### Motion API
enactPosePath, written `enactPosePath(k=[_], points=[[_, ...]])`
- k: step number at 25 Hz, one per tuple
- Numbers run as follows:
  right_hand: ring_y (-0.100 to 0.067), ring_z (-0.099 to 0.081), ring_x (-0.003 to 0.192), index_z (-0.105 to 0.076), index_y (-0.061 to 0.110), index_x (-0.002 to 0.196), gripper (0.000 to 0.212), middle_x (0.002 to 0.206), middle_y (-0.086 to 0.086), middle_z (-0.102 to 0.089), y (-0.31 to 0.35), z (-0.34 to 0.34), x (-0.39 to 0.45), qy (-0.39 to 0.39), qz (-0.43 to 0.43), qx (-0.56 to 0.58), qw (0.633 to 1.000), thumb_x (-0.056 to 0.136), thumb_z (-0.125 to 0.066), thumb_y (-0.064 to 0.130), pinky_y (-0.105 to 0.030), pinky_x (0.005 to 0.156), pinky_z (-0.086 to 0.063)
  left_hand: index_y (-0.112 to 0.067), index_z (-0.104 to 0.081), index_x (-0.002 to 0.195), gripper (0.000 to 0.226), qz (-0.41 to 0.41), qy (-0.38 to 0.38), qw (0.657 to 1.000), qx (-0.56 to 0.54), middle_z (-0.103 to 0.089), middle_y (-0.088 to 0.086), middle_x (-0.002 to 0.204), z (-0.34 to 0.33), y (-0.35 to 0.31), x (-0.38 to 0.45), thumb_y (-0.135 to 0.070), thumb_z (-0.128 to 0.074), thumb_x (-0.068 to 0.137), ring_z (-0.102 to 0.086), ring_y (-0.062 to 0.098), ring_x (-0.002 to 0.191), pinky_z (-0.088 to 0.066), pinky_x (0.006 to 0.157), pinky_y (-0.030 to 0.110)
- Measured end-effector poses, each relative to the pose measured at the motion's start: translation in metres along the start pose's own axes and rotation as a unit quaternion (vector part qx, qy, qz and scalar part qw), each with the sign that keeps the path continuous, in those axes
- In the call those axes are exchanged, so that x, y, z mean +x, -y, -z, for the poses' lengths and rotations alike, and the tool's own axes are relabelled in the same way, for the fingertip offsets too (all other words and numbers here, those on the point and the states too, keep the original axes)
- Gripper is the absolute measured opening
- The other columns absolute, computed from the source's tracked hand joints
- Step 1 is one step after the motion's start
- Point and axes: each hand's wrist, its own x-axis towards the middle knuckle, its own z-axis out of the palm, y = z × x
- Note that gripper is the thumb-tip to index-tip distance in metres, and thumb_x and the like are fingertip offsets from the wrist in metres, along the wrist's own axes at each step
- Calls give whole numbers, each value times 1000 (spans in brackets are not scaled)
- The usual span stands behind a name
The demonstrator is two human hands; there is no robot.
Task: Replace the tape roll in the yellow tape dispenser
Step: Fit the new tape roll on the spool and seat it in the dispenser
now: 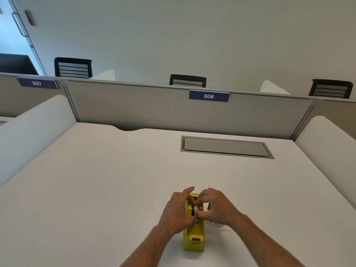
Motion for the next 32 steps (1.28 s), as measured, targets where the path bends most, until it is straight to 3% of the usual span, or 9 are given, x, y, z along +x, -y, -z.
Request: enactPosePath(k=[8,15,20,25,29,32], points=[[-10,-59,84,-80,27,93,15,90,9,-74,0,3,3,-8,-9,28,1000,81,-71,31,-25,70,-51,-42,-26,148,96,-3,-1,1000,10,-61,-18,127,1,-1,0,-34,-82,70,-36,6,128,-36,100,22],[-8,-59,89,-70,31,101,37,96,15,-66,1,-1,-5,6,-17,11,1000,68,-76,47,-20,70,-54,-43,-27,147,93,-6,-4,1000,-1,-60,-18,128,0,0,-3,-36,-80,71,-35,5,130,-33,100,19],[-7,-57,90,-76,30,104,37,99,13,-70,-2,-1,-3,1,-1,3,1000,71,-71,47,-15,70,-47,-45,-27,146,94,-3,-4,1000,2,-60,-20,125,1,-1,-2,-35,-81,70,-36,4,128,-34,98,19],[-8,-59,84,-80,29,97,21,92,10,-75,-1,-1,0,-21,-3,15,1000,81,-69,35,-21,70,-48,-44,-27,147,94,1,-5,1000,9,-60,-15,129,2,-5,-2,-34,-81,71,-38,7,130,-40,99,22],[-8,-59,84,-79,30,98,28,91,15,-73,-2,0,-1,-9,0,18,1000,73,-71,42,-22,68,-52,-42,-27,148,96,3,0,1000,11,-59,-12,131,3,-6,-2,-34,-83,70,-38,8,131,-41,102,24],[-10,-60,84,-80,29,96,19,91,12,-75,-2,1,1,-14,-5,17,1000,80,-71,35,-27,70,-54,-40,-27,148,97,2,4,1000,16,-60,-12,131,4,-7,-2,-32,-83,70,-38,10,131,-44,102,27]])
